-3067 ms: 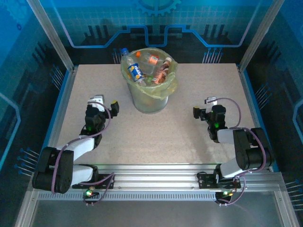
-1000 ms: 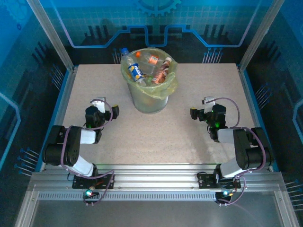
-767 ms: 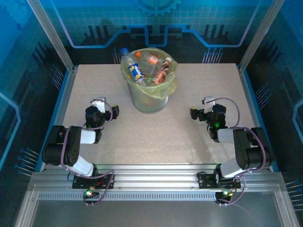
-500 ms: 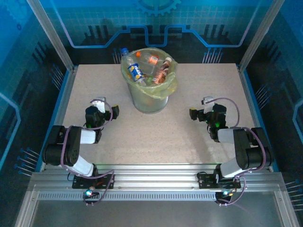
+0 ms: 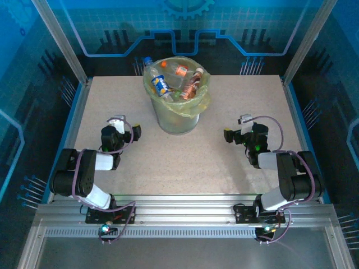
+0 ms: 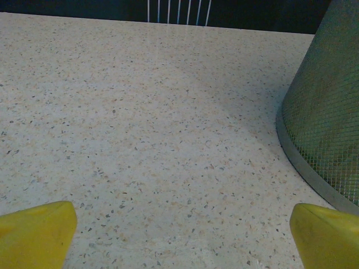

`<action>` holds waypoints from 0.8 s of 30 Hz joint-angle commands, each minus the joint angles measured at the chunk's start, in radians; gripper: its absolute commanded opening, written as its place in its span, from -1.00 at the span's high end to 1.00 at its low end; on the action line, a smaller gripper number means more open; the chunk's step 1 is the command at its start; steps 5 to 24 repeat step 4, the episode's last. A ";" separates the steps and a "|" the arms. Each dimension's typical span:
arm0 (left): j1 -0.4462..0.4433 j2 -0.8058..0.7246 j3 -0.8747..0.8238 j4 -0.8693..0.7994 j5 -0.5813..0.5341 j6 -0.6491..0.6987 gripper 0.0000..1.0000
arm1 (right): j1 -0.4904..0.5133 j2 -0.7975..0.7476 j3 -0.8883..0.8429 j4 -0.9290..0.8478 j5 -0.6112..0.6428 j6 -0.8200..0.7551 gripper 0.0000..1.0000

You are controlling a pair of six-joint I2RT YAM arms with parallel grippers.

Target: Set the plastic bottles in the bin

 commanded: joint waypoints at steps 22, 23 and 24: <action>0.005 0.004 0.014 0.001 0.021 -0.007 -0.98 | -0.018 0.006 0.010 0.033 -0.014 -0.011 -0.99; 0.005 0.004 0.014 0.001 0.021 -0.007 -0.98 | -0.018 0.006 0.010 0.033 -0.014 -0.011 -0.99; 0.005 0.004 0.014 0.001 0.021 -0.007 -0.98 | -0.018 0.006 0.010 0.033 -0.014 -0.011 -0.99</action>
